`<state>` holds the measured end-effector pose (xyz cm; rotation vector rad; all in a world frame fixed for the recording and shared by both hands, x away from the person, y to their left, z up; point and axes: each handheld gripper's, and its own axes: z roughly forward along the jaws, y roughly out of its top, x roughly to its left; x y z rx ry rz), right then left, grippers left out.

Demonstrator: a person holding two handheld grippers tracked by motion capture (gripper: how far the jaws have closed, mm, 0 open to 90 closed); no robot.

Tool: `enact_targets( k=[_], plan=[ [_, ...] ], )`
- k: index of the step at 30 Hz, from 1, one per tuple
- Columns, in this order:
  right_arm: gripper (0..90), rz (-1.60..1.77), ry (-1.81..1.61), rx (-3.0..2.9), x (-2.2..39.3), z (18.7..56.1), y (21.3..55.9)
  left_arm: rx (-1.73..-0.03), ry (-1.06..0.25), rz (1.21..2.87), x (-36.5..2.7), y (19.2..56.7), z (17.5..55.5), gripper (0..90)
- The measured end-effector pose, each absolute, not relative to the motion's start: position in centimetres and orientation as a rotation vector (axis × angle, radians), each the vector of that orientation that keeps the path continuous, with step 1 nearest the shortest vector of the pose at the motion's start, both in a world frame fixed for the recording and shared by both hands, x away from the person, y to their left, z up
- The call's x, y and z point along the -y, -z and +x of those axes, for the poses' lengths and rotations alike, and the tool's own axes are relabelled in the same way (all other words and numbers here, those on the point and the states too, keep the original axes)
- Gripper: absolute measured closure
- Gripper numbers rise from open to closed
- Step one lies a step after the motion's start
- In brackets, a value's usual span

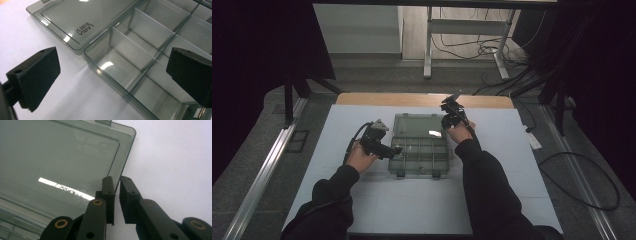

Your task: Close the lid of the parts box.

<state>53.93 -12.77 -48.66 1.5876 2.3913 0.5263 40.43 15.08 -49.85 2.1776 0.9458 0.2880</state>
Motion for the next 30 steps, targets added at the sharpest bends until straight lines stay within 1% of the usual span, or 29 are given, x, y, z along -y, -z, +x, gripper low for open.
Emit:
enact_targets(
  k=[13,24,25,29,30],
  plan=[
    [87.5,1.741,-0.567,-2.323,12.2,54.2,48.6,-0.975,-0.293,2.161,-15.2,49.8,40.5,0.0],
    [88.5,1.784,-0.614,-2.294,12.3,54.0,48.2,-1.012,-0.265,2.121,-16.2,49.5,40.9,0.0],
    [88.5,1.782,-0.625,-2.289,12.4,54.0,48.0,-1.008,-0.258,2.125,-16.2,49.5,41.0,0.7],
    [88.6,1.783,-0.657,-2.276,12.5,53.8,47.6,-1.002,-0.249,2.132,-16.6,49.4,41.2,16.4],
    [88.6,1.778,-0.664,-2.273,12.6,53.7,47.5,-1.003,-0.252,2.137,-16.7,49.4,41.3,16.4]
  ],
)
